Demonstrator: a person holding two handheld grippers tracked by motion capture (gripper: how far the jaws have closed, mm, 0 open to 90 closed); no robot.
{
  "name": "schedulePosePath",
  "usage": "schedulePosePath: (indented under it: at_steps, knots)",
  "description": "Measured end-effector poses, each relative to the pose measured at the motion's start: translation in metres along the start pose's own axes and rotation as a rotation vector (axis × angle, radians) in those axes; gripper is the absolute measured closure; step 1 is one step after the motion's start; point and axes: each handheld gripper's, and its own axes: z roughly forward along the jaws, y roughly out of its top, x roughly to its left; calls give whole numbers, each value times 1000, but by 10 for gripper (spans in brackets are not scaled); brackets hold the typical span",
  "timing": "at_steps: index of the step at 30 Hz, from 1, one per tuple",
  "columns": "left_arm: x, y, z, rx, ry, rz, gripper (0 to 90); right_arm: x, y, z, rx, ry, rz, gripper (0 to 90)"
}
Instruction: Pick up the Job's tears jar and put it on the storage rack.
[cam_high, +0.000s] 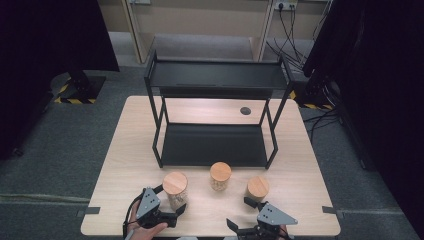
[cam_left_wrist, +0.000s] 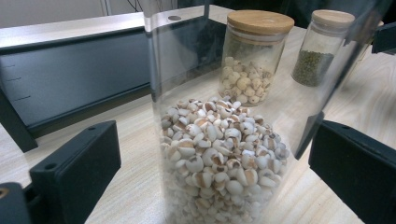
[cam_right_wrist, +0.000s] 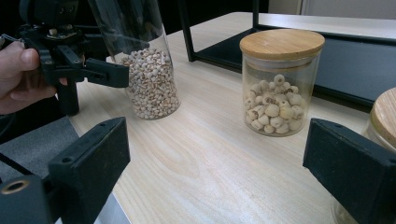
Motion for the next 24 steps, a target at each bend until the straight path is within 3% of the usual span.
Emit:
schedulePosePath:
  at_steps: [24]
  knots:
    - [-1, 0, 1, -3, -1, -5, 20, 0, -1, 3, 7, 5, 5, 73]
